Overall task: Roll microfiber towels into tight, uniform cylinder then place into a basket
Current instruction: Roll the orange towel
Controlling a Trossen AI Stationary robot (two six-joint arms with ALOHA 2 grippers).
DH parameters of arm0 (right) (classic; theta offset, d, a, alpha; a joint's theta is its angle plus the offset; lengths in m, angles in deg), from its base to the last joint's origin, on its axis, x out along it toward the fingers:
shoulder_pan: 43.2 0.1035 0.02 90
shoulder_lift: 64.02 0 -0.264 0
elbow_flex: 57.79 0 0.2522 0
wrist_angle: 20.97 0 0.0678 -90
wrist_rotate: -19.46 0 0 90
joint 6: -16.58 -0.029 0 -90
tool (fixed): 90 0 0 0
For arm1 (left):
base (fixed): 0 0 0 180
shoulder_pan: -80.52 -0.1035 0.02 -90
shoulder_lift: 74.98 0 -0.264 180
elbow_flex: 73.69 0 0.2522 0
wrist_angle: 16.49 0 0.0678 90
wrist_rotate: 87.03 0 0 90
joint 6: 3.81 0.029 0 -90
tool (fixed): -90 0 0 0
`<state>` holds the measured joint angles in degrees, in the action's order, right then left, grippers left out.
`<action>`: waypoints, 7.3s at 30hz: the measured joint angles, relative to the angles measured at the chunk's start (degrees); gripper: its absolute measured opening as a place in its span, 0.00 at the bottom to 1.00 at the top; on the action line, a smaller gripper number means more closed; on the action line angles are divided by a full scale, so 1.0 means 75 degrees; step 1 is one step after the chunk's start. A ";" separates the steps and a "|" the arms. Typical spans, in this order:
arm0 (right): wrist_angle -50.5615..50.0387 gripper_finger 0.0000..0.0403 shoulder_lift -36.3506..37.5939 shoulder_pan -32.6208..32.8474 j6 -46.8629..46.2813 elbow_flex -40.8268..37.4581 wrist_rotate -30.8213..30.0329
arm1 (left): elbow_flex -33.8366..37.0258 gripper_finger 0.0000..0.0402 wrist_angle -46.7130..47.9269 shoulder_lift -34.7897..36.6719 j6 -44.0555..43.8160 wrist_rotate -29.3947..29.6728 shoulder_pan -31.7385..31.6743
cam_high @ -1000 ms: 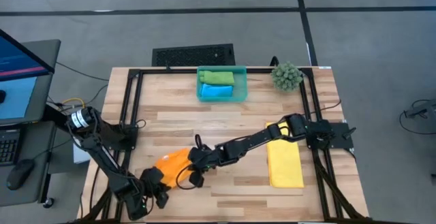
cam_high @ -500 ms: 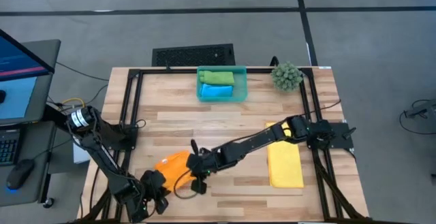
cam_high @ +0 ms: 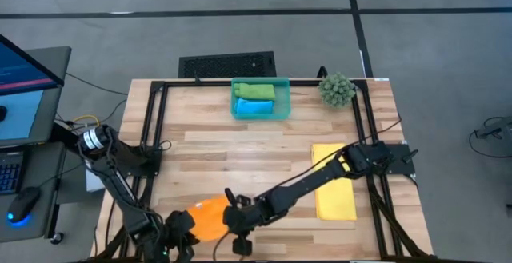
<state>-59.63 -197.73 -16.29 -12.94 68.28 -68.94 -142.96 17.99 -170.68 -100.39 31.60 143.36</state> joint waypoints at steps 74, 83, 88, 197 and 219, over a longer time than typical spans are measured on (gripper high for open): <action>-0.0389 0.29 -0.0973 -0.1588 -0.0431 0.0342 -0.0221 | 0.0476 0.24 0.2281 -0.0388 0.1204 0.1293 -0.0491; -0.0441 0.29 -0.0950 -0.1588 -0.0201 0.0342 -0.0237 | 0.1555 0.24 0.0329 -0.0351 0.1141 0.1269 -0.0485; -0.0602 0.29 -0.0742 -0.1573 0.0191 0.0328 -0.0248 | 0.1648 0.24 0.0171 -0.0344 0.1130 0.1249 -0.0483; 0.0667 0.06 -0.1108 -0.1158 0.0472 0.0307 0.2070 | 0.0860 0.24 0.0925 -0.0382 0.2360 0.0176 -0.0427; 0.0122 0.07 -0.0748 -0.2061 -0.1404 0.0333 0.2532 | 0.0858 0.19 0.0483 -0.0376 0.3565 0.0356 -0.0517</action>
<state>-58.72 -203.34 -31.75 -23.47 70.78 -49.95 -136.53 21.61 -173.50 -73.65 34.28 139.49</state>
